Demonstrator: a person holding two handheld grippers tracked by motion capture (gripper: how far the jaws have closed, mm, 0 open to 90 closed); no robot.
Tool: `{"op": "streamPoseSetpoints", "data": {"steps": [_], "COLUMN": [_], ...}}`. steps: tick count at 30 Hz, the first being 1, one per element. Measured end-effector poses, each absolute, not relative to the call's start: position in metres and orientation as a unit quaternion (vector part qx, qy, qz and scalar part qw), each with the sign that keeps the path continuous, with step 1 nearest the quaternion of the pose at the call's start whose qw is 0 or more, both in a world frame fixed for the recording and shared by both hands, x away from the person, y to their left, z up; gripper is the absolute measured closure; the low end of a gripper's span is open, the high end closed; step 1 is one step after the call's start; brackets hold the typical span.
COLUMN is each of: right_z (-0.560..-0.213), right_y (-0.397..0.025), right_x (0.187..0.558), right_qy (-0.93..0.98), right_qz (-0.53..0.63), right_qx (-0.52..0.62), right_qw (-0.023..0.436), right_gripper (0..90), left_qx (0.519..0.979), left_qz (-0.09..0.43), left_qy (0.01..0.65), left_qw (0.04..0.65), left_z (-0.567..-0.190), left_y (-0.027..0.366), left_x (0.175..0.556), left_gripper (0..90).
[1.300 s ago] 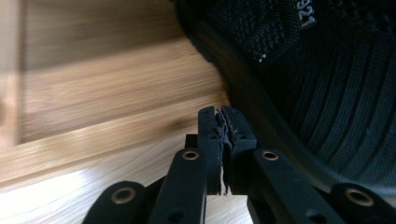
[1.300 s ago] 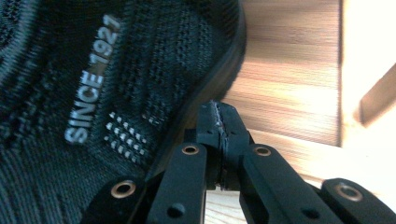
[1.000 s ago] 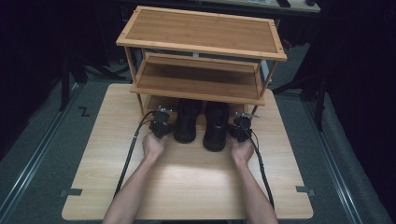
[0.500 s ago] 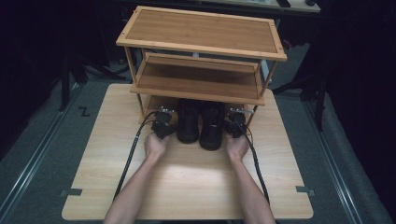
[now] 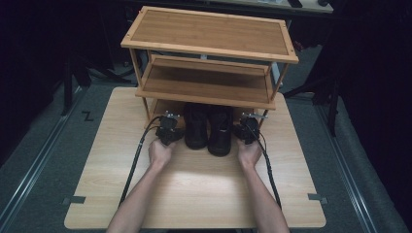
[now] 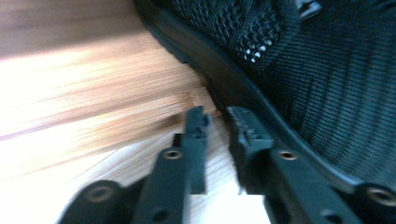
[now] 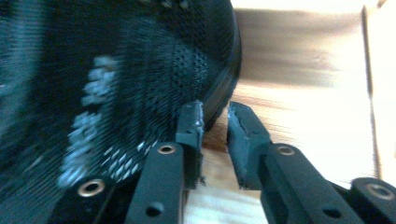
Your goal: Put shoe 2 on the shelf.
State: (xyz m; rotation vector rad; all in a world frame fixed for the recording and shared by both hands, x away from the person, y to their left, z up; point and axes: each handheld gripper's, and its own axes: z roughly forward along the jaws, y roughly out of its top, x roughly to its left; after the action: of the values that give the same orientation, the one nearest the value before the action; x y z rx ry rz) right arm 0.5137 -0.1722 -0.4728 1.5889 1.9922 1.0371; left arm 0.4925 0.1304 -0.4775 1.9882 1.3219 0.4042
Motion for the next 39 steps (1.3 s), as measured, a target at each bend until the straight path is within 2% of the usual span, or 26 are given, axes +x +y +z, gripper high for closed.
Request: {"op": "streamPoseSetpoints", "data": {"steps": [5,6,10,15,21,27,29,31,32,35,36,37,38,39], "right_z": [-0.46,-0.457,-0.445,-0.442,-0.439,-0.438,-0.44,-0.44,-0.439,-0.44,-0.44,-0.44,-0.439,-0.439], "right_y": [-0.177,-0.179,-0.182,-0.177,-0.155,-0.136,-0.13,-0.13,-0.132,-0.132,-0.134,-0.134,-0.137,-0.137], "right_x": [0.495,0.489,0.454,0.426,0.404,0.415,0.424,0.426,0.433,0.437,0.44,0.44,0.437,0.437], "right_qy": [0.729,0.732,0.742,0.752,0.764,0.767,0.765,0.762,0.756,0.751,0.751,0.751,0.75,0.75], "right_qz": [0.371,0.372,0.392,0.405,0.429,0.425,0.415,0.416,0.426,0.427,0.432,0.432,0.434,0.434], "right_qx": [0.533,0.524,0.489,0.459,0.42,0.421,0.432,0.436,0.441,0.446,0.449,0.449,0.446,0.446], "right_qw": [0.219,0.226,0.24,0.245,0.236,0.232,0.236,0.236,0.229,0.233,0.222,0.222,0.226,0.226], "right_gripper": [69.5,69.1,67.1,61.9,49.5,46.2,61.5,64.9,71.1,71.1,65.6,65.6,54.4,54.4], "left_qx": [0.765,0.764,0.771,0.772,0.768,0.757,0.756,0.756,0.757,0.768,0.765,0.765,0.762,0.762], "left_qz": [0.183,0.187,0.199,0.214,0.218,0.219,0.217,0.215,0.213,0.216,0.216,0.216,0.212,0.212], "left_qy": [0.499,0.497,0.483,0.476,0.467,0.483,0.487,0.487,0.488,0.482,0.479,0.479,0.48,0.48], "left_qw": [0.364,0.365,0.364,0.363,0.38,0.382,0.38,0.38,0.379,0.363,0.371,0.371,0.38,0.38], "left_z": [-0.465,-0.462,-0.455,-0.453,-0.445,-0.446,-0.448,-0.449,-0.45,-0.451,-0.451,-0.451,-0.452,-0.452], "left_y": [0.132,0.132,0.127,0.117,0.093,0.082,0.08,0.08,0.08,0.08,0.084,0.084,0.09,0.09], "left_x": [0.476,0.472,0.449,0.433,0.427,0.433,0.437,0.437,0.438,0.435,0.43,0.43,0.422,0.422], "left_gripper": [57.5,57.5,45.7,39.5,35.7,36.0,36.9,36.7,36.4,35.4,35.4,35.3,35.1,34.9]}}
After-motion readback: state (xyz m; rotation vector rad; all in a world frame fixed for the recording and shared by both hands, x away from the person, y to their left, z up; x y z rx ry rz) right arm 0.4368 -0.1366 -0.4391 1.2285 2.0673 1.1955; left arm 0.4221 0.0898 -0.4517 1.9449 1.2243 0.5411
